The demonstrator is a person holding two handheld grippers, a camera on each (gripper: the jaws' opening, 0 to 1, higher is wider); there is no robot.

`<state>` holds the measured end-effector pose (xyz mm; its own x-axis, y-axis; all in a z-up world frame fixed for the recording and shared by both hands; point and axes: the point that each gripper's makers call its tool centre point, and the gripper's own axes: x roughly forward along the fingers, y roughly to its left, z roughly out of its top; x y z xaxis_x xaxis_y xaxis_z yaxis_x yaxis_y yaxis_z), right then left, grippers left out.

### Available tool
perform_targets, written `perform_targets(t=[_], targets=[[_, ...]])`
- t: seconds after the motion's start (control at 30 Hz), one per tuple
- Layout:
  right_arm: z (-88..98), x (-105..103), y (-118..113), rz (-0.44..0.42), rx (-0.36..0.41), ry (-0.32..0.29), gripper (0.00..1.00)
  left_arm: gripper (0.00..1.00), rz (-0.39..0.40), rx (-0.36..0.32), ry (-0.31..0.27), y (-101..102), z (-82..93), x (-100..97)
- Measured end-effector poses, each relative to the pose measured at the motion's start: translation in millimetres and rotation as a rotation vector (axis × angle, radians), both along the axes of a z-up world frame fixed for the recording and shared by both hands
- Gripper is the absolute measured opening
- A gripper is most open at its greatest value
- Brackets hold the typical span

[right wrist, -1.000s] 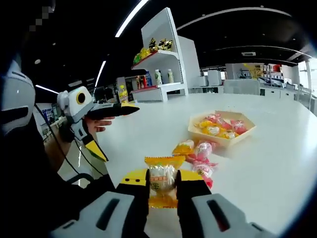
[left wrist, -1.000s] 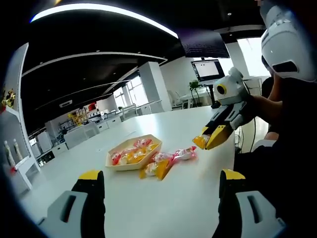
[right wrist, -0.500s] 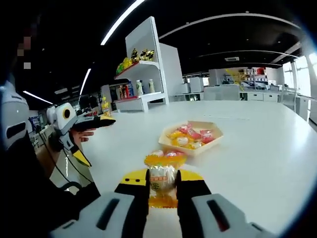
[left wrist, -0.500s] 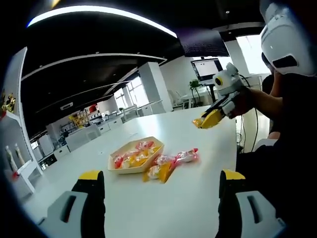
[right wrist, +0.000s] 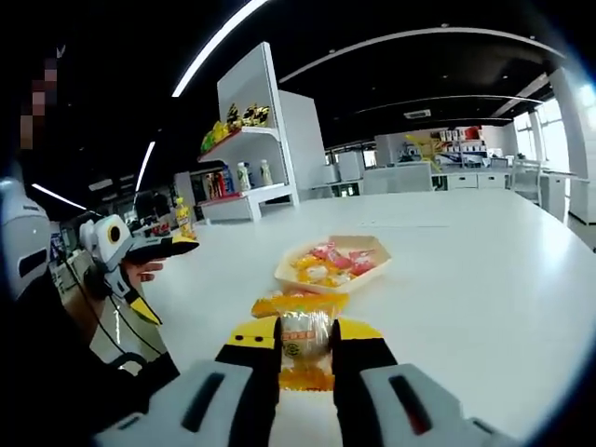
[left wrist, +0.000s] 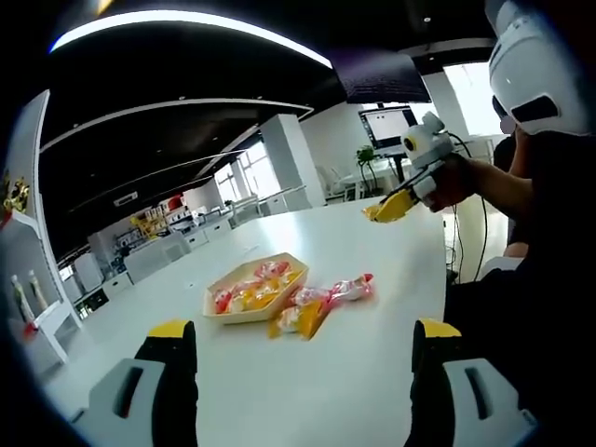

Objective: Pick up the marshmallows scattered on the table and place them into the bowl on the table

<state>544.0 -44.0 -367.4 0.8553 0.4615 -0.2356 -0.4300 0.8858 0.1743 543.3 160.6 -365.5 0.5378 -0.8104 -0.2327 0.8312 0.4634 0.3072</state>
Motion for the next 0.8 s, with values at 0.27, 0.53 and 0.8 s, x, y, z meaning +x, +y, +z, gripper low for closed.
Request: perform_targets(t=[0.27, 0.53, 0.8], targets=[[1.6, 3.8, 0.3, -0.005, -0.007, -0.011, 0.19, 0.95, -0.001, 0.002, -0.003, 1.3, -0.8, -0.7], [5.9, 12.2, -2.5, -0.020, 0.023, -0.013, 0.19, 0.95, 0.007, 0.012, 0.004, 3.2, -4.0, 1.8], [9.5, 26.2, -2.2, -0.024, 0.024, -0.021, 0.19, 0.95, 0.007, 0.010, -0.003, 5.2, -2.1, 2.9]])
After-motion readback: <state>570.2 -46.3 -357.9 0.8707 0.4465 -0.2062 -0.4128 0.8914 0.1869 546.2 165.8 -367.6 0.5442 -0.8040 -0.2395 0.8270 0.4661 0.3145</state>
